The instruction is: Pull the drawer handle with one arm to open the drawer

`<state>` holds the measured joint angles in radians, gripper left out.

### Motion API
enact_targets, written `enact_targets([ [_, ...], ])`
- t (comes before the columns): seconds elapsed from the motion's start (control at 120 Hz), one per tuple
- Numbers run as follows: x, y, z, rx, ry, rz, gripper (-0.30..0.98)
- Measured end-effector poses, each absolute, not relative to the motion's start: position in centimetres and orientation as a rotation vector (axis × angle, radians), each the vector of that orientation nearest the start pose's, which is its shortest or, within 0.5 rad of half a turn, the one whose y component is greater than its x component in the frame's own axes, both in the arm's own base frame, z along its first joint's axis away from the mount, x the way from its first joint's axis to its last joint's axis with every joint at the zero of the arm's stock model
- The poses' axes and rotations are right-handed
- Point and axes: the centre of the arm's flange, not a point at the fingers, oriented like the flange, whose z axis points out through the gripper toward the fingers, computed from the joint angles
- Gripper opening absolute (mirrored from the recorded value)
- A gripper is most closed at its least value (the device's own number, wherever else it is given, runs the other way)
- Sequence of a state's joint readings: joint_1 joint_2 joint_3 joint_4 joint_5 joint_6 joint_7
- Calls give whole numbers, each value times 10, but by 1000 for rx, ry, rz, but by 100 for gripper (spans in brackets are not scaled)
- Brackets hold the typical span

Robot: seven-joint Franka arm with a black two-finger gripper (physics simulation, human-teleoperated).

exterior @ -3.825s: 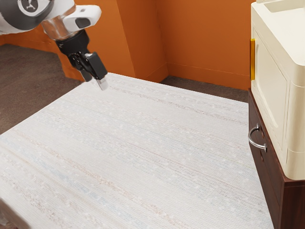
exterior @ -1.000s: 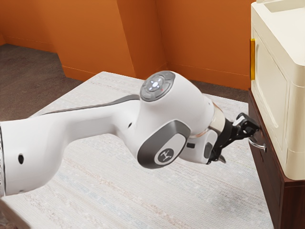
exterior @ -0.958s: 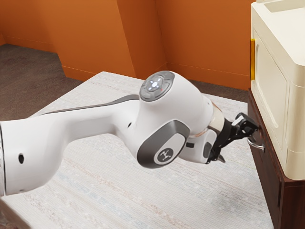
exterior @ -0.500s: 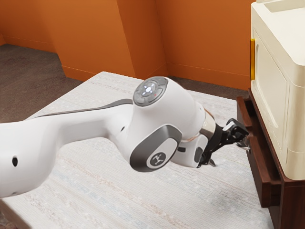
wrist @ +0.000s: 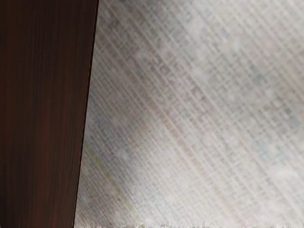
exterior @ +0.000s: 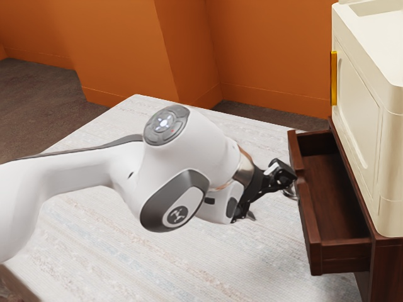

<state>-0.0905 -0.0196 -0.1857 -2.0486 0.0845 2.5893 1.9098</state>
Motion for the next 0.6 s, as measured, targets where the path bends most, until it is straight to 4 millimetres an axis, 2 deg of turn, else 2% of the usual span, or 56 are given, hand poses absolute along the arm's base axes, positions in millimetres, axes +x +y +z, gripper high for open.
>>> enact_targets([
  [0.217, 559, -156, 518, -1151, 2379, -480, 68],
  [0.35, 553, -150, 509, -1169, 2386, -479, 69],
  [0.6, 537, -134, 512, -1187, 2378, -494, 67],
])
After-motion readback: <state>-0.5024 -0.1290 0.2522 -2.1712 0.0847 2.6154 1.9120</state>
